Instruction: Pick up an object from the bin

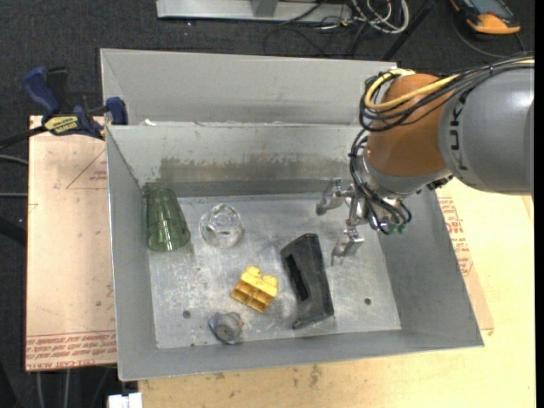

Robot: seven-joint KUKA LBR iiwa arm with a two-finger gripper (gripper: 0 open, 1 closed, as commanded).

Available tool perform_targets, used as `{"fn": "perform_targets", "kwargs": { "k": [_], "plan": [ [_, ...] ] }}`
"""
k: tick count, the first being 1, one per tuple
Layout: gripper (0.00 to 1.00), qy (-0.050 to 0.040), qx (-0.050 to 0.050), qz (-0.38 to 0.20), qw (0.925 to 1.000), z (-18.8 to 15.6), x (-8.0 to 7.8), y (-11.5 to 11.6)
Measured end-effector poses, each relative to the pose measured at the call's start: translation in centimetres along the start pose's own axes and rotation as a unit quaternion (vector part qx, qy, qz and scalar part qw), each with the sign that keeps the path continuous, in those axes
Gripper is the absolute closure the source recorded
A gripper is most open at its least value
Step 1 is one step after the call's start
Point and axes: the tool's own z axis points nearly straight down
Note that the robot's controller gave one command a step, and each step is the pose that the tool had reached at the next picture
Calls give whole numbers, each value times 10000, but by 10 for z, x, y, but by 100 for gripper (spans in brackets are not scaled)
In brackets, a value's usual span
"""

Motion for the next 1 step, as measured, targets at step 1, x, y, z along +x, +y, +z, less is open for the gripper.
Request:
{"fn": "perform_targets", "kwargs": {
  "k": [1],
  "plan": [
    [0,-18,-7,-1143,9934,31,-8,-7]
  ]
}}
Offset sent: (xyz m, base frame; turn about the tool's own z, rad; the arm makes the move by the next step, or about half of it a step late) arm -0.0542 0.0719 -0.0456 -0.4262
